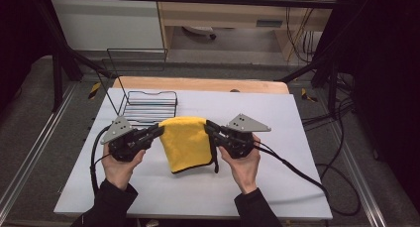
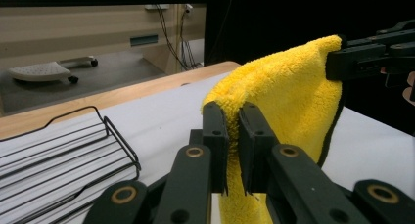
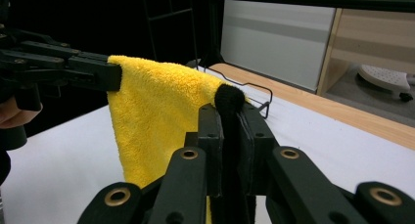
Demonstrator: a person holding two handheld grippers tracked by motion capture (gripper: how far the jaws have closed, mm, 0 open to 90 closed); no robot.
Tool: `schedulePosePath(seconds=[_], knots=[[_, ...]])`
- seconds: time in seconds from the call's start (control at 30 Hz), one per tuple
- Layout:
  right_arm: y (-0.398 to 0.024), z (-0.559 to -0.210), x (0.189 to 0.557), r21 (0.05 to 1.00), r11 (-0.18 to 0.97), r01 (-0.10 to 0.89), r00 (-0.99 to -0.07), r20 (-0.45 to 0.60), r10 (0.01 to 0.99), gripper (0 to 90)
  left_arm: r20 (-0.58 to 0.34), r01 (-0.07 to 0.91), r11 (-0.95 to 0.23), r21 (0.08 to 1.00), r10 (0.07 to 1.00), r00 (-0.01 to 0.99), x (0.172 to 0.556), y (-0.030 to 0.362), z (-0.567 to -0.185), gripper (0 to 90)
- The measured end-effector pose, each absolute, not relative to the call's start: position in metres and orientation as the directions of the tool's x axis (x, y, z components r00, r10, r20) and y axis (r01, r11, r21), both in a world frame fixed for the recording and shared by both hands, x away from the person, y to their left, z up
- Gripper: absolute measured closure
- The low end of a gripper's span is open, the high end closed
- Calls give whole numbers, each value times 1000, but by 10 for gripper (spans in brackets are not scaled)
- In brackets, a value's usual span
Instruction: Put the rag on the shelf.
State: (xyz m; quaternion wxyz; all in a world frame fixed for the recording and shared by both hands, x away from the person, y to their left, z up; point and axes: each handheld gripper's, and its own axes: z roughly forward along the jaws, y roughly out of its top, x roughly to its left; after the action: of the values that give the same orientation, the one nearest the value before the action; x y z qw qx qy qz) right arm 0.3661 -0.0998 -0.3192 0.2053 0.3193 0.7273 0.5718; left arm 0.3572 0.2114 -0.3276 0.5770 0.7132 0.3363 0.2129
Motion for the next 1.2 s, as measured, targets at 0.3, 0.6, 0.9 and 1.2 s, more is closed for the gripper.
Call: schedulePosePath(seconds=[0.3,0.6,0.9,1.2], knots=[[-89,-310,366,974,119,193,-717,58,694,819,-76,207,-87,974,740,668,357,221,-318,830],[-76,-302,369,981,96,167,-721,55,691,819,-69,189,-73,979,757,649,360,233,-307,830],[-60,-294,373,987,81,142,-719,46,694,820,-64,170,-57,984,775,628,365,244,-299,831],[-50,-287,379,992,48,114,-718,49,694,821,-73,142,-19,990,789,610,370,253,-289,831]])
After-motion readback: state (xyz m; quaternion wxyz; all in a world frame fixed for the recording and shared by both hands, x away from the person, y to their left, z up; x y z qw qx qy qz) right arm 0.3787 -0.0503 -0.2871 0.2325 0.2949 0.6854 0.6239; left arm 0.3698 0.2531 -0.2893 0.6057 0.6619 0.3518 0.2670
